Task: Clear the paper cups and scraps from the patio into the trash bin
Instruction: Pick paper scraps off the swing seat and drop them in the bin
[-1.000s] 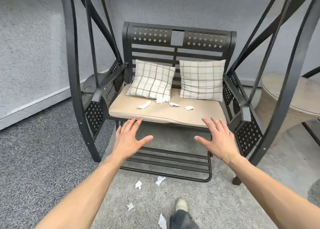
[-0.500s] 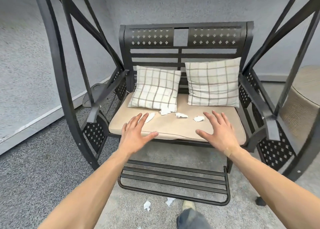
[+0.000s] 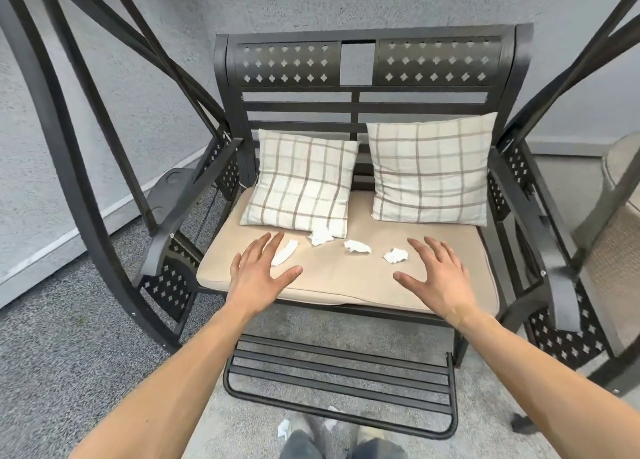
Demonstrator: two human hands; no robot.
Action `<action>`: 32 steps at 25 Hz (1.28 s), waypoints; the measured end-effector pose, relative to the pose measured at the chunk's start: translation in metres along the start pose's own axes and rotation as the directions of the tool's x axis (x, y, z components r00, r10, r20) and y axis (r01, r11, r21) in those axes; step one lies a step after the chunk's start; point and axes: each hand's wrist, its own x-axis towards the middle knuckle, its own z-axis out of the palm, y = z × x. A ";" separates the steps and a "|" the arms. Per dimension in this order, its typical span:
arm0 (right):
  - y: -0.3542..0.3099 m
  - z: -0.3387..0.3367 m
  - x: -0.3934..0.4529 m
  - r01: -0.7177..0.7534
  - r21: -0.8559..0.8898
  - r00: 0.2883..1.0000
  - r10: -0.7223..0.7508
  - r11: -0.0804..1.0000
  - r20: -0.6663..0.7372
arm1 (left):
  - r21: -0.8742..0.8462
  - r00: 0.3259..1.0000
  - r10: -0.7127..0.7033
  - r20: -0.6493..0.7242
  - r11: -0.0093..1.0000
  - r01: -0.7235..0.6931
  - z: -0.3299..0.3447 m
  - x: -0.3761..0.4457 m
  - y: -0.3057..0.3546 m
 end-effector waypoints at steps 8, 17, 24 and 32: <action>-0.007 0.030 0.035 -0.120 0.002 0.992 0.119 0.993 0.031 | -0.008 0.995 -0.059 0.076 0.998 0.060 0.023 0.067 -0.047; -0.020 0.107 0.095 -0.317 -0.060 0.945 0.321 0.947 0.070 | 0.062 0.963 -0.109 0.247 0.993 0.097 0.092 0.144 -0.125; 0.050 0.212 0.156 -0.340 -0.189 0.919 0.369 0.921 0.141 | 0.225 0.930 -0.127 0.345 0.973 0.050 0.203 0.196 -0.172; 0.131 0.294 0.218 -0.367 -0.276 0.881 0.427 0.888 0.204 | 0.181 0.884 -0.174 0.435 0.978 0.104 0.298 0.235 -0.203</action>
